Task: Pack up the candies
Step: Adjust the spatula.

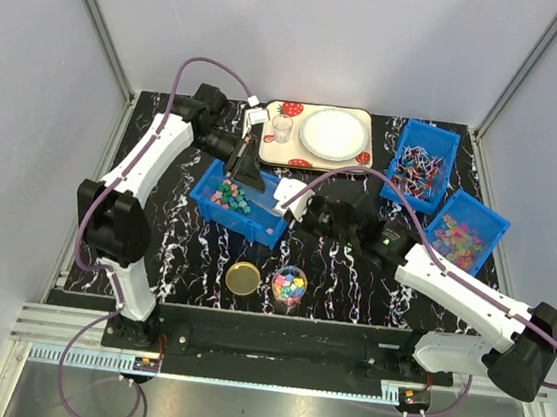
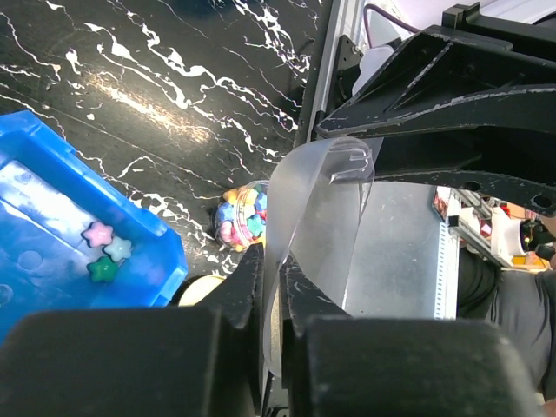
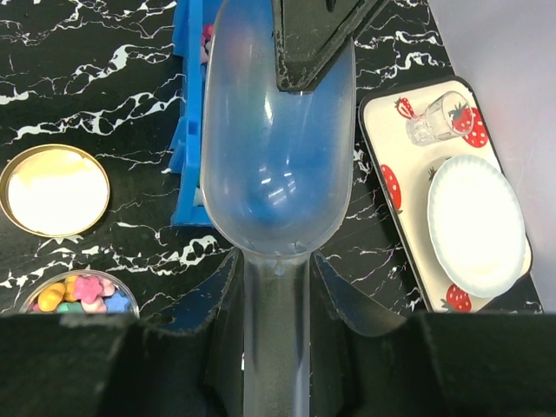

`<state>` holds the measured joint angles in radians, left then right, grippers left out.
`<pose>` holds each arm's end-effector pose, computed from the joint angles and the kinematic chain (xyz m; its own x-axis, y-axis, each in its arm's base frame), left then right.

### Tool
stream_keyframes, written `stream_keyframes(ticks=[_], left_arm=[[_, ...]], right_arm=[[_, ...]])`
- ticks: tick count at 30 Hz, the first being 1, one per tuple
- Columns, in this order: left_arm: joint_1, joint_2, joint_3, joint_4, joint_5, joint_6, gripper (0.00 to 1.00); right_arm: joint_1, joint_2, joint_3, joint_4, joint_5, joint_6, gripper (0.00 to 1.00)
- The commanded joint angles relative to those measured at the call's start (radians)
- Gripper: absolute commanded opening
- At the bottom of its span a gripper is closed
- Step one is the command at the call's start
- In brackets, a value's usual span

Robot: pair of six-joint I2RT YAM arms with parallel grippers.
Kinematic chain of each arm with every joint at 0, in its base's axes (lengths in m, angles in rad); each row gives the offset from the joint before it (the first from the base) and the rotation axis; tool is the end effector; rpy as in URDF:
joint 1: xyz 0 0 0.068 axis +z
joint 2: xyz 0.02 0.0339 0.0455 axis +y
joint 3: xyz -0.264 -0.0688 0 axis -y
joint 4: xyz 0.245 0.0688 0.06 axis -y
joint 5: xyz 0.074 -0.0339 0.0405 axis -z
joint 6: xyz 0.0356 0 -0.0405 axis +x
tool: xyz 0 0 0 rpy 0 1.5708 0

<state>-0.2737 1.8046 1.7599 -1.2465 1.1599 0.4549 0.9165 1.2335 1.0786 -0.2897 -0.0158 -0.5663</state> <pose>0.3310 -0.1268 0.3345 -0.6768 0.3723 -0.6351 0.7224 0.1699 -0.6703 0.1717 0.2248 0.3370 0.2094 -0.6084 -0.7655 -0.8173 0.3209 -0.4786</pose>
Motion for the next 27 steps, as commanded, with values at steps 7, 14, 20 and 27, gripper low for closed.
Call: stream_keyframes(ticks=[7,14,20,27], left_arm=[[-0.005,-0.03,-0.002,0.005,0.004,-0.027,0.0],[-0.004,-0.04,-0.008,0.005,0.01,-0.021,0.0],[-0.002,-0.04,0.006,-0.022,0.053,0.007,0.0],[-0.002,-0.059,0.003,-0.045,0.073,0.034,0.0]], right_arm=[[0.01,-0.026,0.081,0.014,0.054,0.028,0.27],[-0.04,-0.06,0.115,-0.054,-0.044,0.063,0.58],[-0.099,-0.092,0.064,-0.066,-0.208,0.066,0.59],[-0.126,-0.074,0.037,-0.085,-0.366,0.054,0.6]])
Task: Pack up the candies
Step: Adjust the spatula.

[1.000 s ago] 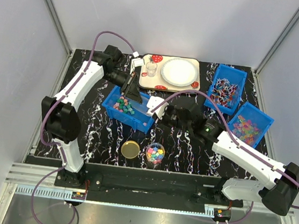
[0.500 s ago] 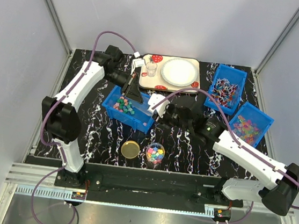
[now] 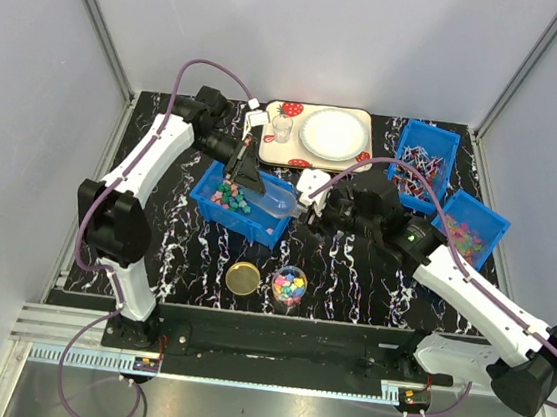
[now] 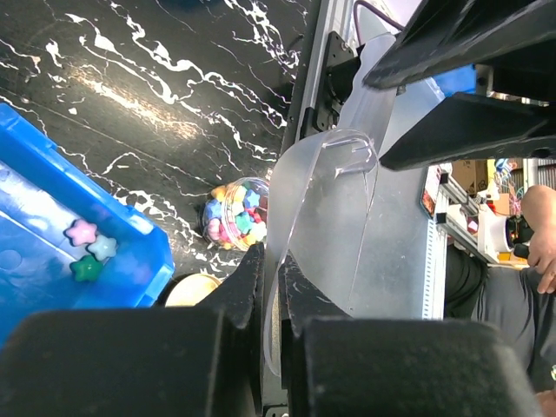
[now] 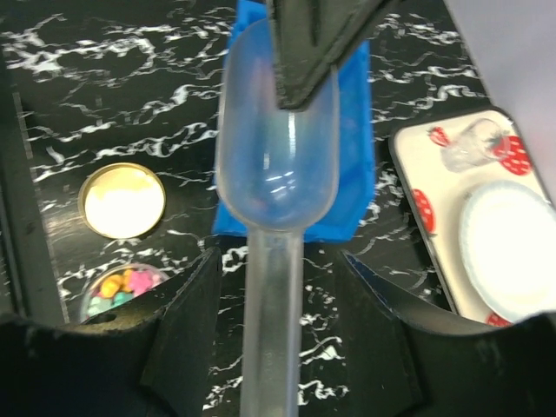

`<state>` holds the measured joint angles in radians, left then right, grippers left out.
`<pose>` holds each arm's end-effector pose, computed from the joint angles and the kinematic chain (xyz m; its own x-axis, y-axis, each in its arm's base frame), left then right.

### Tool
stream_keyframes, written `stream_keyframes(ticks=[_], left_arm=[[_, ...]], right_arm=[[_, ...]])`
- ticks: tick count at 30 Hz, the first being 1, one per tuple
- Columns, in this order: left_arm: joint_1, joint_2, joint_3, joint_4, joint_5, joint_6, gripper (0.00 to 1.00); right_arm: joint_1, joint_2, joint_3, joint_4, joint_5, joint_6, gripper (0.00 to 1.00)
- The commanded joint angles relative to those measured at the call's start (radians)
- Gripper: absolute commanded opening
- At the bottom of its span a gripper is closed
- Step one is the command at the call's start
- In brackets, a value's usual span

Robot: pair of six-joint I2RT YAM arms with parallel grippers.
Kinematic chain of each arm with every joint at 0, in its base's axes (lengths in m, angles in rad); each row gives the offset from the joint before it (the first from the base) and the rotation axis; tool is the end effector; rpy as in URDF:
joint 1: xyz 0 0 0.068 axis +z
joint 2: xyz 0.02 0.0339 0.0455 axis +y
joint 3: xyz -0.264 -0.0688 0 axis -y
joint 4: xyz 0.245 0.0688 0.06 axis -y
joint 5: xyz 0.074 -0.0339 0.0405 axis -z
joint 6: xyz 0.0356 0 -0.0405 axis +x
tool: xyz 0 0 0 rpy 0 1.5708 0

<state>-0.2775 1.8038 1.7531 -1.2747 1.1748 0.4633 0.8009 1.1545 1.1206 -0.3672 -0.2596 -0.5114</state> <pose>0.3276 -0.1275 0.3328 -0.6910 0.3761 -0.6173 0.7043 0.1582 -0.6921 0.1744 0.1930 0.3643 0.1831 -0.4907 -0.8519 -0.8816 0.3015 -0.3632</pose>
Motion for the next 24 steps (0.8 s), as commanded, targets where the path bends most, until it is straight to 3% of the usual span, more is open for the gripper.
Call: stream_keyframes(ticks=[1,5,17,24], left_arm=[[0.001,-0.06,0.008,-0.018,0.065,0.032,0.0],[0.001,-0.067,0.005,-0.023,0.071,0.038,0.0],[0.001,-0.081,-0.001,-0.035,0.082,0.057,0.0],[0.001,-0.075,0.003,-0.034,0.083,0.057,0.0]], right_arm=[[-0.012,0.011,-0.005,-0.01,-0.133,-0.004,0.59],[-0.022,0.045,0.002,0.001,-0.155,-0.003,0.58],[-0.111,0.119,0.056,0.04,-0.355,0.099,0.43],[-0.115,0.125,0.067,0.048,-0.4,0.129,0.44]])
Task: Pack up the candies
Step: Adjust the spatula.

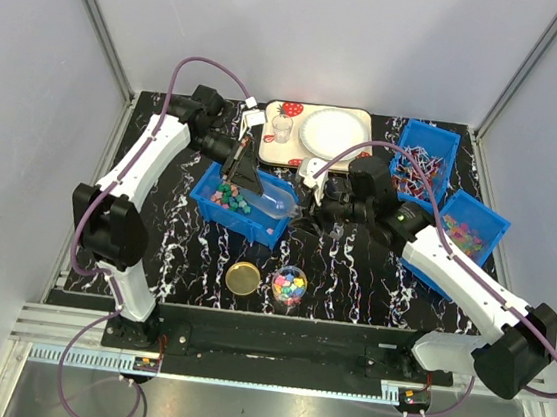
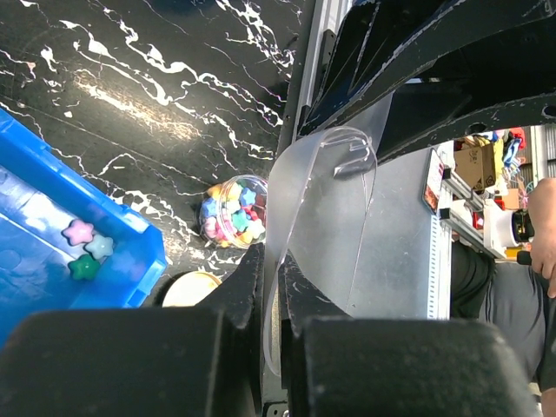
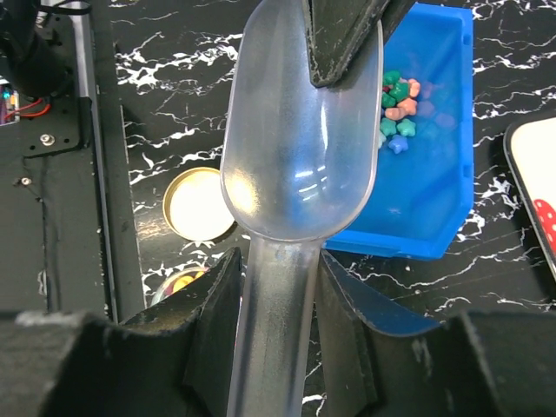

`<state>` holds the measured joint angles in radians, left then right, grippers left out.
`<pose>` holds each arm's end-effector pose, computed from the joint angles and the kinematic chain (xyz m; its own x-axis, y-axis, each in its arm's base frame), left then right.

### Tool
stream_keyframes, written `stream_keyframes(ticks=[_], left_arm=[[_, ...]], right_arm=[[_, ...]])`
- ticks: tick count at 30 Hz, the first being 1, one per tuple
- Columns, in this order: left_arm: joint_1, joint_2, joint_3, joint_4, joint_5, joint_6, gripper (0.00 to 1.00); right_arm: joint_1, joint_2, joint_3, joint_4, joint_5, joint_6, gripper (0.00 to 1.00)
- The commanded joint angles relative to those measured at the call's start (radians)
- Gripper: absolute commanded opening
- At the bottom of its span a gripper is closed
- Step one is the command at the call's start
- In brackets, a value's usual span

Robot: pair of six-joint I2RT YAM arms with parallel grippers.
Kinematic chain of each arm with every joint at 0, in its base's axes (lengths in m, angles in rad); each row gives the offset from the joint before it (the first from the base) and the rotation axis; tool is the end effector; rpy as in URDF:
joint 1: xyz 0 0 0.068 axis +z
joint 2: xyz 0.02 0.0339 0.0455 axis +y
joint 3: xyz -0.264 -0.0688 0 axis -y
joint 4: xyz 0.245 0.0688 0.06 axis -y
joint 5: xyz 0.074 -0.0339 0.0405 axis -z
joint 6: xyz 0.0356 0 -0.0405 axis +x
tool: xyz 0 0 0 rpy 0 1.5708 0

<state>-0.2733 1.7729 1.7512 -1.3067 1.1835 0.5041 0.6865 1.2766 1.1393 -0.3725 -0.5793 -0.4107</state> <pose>0.3187 -0.1236 0.3419 -0.6659 0.3761 -0.6443 0.7281 0.1393 -0.6711 0.2080 0.1957 0.3414 0.0133 -0.4211 -0.9069 -0.9759 0.1923 -0.1035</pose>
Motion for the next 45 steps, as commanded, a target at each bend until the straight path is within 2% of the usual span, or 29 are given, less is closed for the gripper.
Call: stream_keyframes(ticks=[1,10,15,19,25,27,28,32,38,40,41,42,43,44,45], left_arm=[[-0.003,-0.043,0.005,-0.003,0.074,0.014,0.0],[-0.003,-0.027,0.004,0.009,0.07,-0.002,0.0],[0.003,-0.024,0.004,0.015,0.076,-0.01,0.0],[0.013,-0.013,0.005,0.023,0.08,-0.019,0.0],[0.02,-0.003,0.007,0.032,0.077,-0.036,0.01],[0.022,-0.004,0.008,0.035,0.068,-0.044,0.09],[0.025,-0.004,0.01,0.037,0.064,-0.045,0.19],[0.043,0.002,0.028,0.037,0.03,-0.052,0.42],[0.129,0.017,0.109,0.023,-0.03,-0.05,0.58],[0.172,0.031,0.164,-0.006,-0.041,-0.038,0.67],[0.184,0.034,0.178,-0.011,-0.053,-0.035,0.68],[0.213,0.036,0.189,-0.009,-0.056,-0.038,0.85],[0.226,0.034,0.2,0.001,-0.064,-0.048,0.89],[0.238,0.031,0.199,0.017,-0.087,-0.061,0.99],[0.261,0.016,0.191,0.065,-0.1,-0.091,0.99]], right_arm=[[-0.001,0.003,0.048,0.055,-0.082,0.032,0.44],[-0.001,0.02,0.062,0.099,-0.071,0.076,0.48],[-0.001,0.021,0.045,0.153,-0.037,0.107,0.45],[-0.001,0.024,0.046,0.182,-0.037,0.133,0.39],[0.001,0.041,0.062,0.184,-0.065,0.139,0.13],[0.001,0.041,0.063,0.182,-0.071,0.138,0.04],[-0.001,0.04,0.065,0.173,-0.076,0.133,0.0],[0.001,0.03,0.076,0.126,-0.077,0.087,0.0],[-0.001,0.02,0.091,0.027,-0.05,0.015,0.0],[0.001,0.017,0.085,-0.009,-0.022,-0.008,0.0],[0.001,0.014,0.082,-0.02,-0.01,-0.029,0.0],[-0.001,0.009,0.076,-0.028,0.002,-0.042,0.0],[-0.001,-0.003,0.06,-0.043,0.021,-0.056,0.0],[-0.002,-0.013,0.053,-0.045,0.035,-0.072,0.0],[-0.001,-0.022,0.044,-0.046,0.051,-0.08,0.0]])
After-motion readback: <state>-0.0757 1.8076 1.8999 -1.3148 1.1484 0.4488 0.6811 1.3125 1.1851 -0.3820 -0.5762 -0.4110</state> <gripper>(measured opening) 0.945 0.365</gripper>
